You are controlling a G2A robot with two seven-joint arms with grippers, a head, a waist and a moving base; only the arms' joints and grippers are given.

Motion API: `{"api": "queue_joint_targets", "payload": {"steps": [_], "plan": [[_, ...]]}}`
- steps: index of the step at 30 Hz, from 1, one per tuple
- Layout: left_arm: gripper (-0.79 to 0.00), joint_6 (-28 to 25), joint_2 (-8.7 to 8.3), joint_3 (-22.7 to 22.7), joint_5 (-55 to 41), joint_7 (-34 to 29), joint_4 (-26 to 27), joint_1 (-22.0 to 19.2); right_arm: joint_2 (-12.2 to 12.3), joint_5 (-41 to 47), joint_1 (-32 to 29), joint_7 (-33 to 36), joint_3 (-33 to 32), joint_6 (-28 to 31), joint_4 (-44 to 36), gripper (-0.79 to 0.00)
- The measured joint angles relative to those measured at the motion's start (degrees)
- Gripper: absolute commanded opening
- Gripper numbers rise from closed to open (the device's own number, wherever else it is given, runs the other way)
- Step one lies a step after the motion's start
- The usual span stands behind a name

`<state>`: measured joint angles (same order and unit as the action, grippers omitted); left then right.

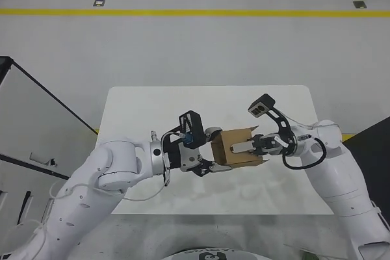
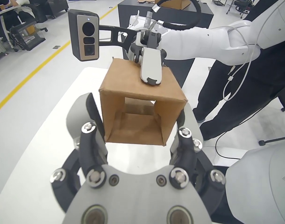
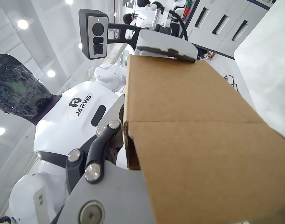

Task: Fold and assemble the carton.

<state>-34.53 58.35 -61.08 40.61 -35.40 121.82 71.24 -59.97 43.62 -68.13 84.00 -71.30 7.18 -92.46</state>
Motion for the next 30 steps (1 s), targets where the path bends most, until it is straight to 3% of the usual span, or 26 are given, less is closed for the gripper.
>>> {"api": "queue_joint_targets", "payload": {"steps": [5,8,9,10,24,30], "plan": [[-0.474,0.1,-0.04,0.2,0.2,-0.1,0.3,0.2,0.1,-0.3,-0.1,-0.4,-0.1,-0.2,-0.2,-0.785],[-0.382,0.2,-0.06,0.2,0.2,-0.2,0.4,0.3,0.1,-0.5,-0.1,-0.6,-0.1,-0.3,-0.3,-0.785],[-0.145,0.3,-0.08,0.2,0.1,-0.2,0.5,0.3,0.2,-0.7,-0.2,-0.7,-0.2,-0.4,-0.3,-0.785],[-0.003,0.3,-0.10,0.2,0.1,-0.3,0.6,0.4,0.2,-0.8,-0.2,-0.8,-0.2,-0.4,-0.4,-0.785],[0.000,-2.8,-0.42,-0.1,-0.4,0.1,1.1,0.8,0.4,-0.5,-0.8,-3.1,-0.2,-2.5,-0.6,-0.785],[0.000,-0.3,-0.56,-0.8,2.7,-0.3,1.7,1.4,0.3,2.0,-0.9,-1.6,-0.1,-2.6,0.3,-0.785]]}}
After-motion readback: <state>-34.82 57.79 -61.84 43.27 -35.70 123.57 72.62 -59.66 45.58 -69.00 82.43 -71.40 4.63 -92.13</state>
